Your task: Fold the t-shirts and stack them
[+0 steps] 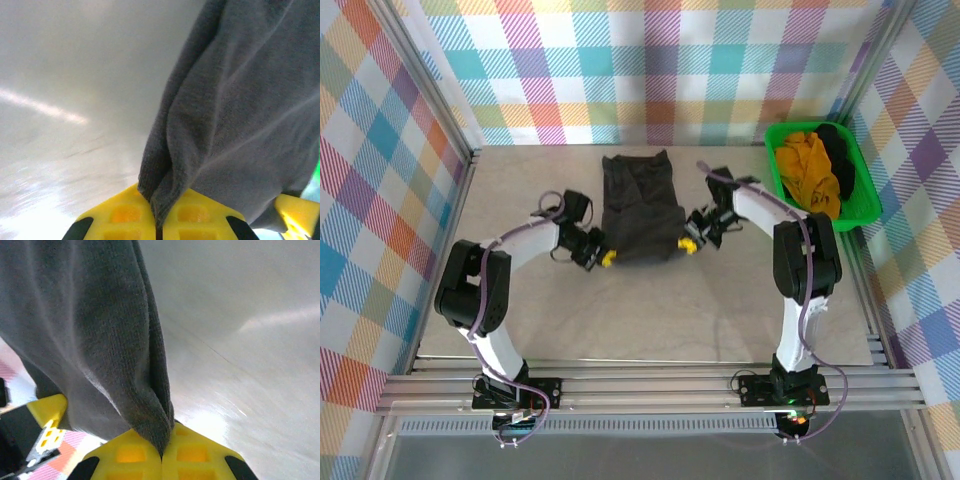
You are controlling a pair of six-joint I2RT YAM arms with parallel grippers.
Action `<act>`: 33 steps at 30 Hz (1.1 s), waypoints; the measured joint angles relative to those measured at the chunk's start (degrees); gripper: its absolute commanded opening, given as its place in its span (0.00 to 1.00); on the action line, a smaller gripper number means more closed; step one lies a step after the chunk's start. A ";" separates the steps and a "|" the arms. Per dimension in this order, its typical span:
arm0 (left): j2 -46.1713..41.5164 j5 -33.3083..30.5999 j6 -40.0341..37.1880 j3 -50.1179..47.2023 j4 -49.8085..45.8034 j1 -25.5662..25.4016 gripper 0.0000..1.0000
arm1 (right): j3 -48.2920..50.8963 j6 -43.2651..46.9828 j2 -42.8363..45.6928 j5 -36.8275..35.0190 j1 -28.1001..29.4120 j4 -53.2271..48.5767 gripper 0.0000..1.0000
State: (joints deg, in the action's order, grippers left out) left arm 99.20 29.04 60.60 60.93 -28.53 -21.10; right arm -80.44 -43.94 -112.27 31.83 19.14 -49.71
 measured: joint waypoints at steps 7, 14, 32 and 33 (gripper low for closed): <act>-12.24 3.52 -5.73 -11.56 -10.05 -4.59 0.00 | 15.17 4.26 11.85 3.54 5.05 -5.62 0.00; -18.73 1.18 -5.38 -3.65 -16.90 -4.37 0.02 | 3.63 4.92 15.78 2.54 4.13 -12.57 0.00; 34.95 -9.07 -5.62 59.12 -16.41 9.22 0.66 | -65.85 -6.82 -37.88 0.37 -4.63 -9.88 0.45; 37.00 -9.53 -5.84 60.65 -16.28 9.44 0.75 | -69.35 -6.75 -41.33 0.31 -5.03 -9.09 0.49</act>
State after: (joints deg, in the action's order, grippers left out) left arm 136.20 19.51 54.76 121.58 -44.82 -11.66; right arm -149.80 -50.70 -153.60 32.14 14.11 -58.81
